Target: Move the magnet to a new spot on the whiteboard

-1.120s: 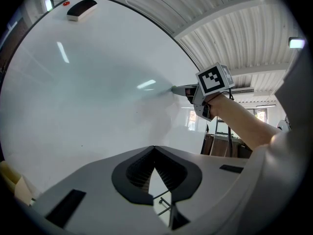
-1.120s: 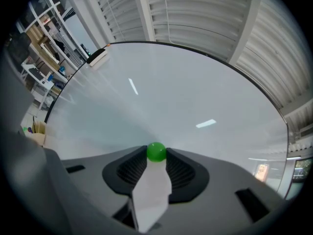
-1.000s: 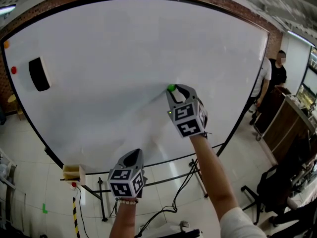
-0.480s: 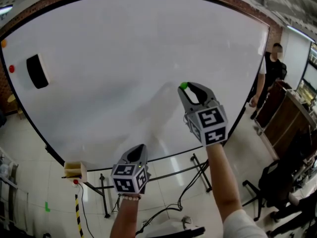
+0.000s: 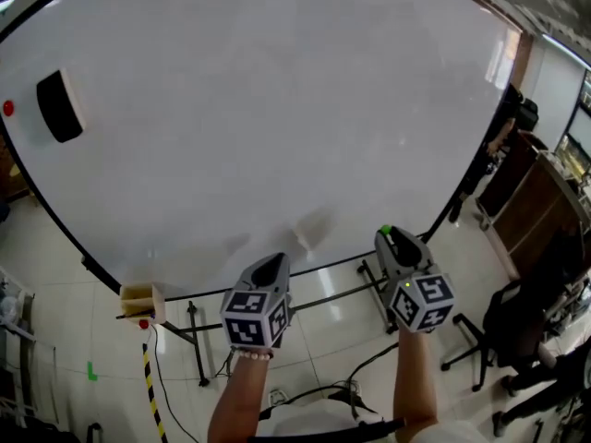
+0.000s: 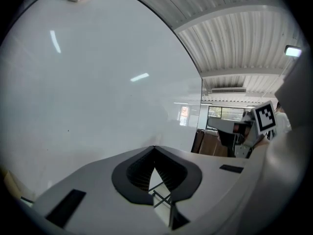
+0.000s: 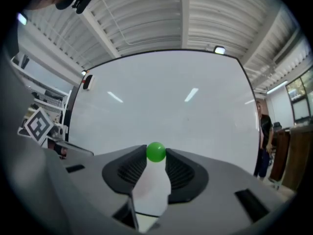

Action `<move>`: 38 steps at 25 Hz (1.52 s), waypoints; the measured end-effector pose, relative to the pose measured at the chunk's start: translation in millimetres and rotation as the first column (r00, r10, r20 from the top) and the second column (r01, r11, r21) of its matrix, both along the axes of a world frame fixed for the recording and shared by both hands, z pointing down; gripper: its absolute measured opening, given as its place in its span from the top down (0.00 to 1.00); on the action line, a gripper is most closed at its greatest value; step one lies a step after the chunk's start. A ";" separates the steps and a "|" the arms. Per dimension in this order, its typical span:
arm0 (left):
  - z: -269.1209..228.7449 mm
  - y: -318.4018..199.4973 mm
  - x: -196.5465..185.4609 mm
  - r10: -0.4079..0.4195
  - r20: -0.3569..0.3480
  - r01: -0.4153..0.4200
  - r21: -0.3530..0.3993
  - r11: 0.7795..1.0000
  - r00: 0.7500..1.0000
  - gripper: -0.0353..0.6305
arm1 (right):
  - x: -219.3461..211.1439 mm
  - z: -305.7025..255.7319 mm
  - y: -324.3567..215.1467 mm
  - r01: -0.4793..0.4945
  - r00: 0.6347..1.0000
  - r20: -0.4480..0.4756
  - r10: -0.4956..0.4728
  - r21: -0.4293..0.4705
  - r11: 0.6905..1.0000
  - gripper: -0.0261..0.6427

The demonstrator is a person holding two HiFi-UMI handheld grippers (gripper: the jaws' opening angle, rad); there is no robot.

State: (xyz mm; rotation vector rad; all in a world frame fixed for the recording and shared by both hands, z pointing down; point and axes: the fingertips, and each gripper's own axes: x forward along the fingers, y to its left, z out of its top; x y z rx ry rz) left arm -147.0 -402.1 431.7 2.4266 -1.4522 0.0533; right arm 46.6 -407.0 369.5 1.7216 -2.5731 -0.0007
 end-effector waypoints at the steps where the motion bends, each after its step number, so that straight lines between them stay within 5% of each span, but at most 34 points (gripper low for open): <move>1: 4.0 -0.1 0.6 0.009 0.003 -0.009 -0.006 1.000 1.000 0.95 | 1.7 19.8 4.5 -0.014 1.000 0.019 0.015 -0.037 0.999 0.76; 7: 28.9 -1.7 10.6 0.072 0.018 -0.071 -0.050 0.996 0.997 0.95 | -0.8 95.8 26.3 -0.055 0.994 0.086 0.074 -0.208 0.977 0.76; 19: 44.5 35.8 39.0 0.051 0.032 -0.048 -0.087 0.995 0.998 0.95 | -3.4 101.0 65.7 0.062 0.991 0.132 -0.033 -0.218 0.974 0.76; 38: 48.0 225.4 168.7 -0.145 0.040 0.149 -0.099 0.984 0.989 0.96 | 143.9 123.7 226.6 0.265 0.953 0.216 -0.215 -0.242 0.933 0.76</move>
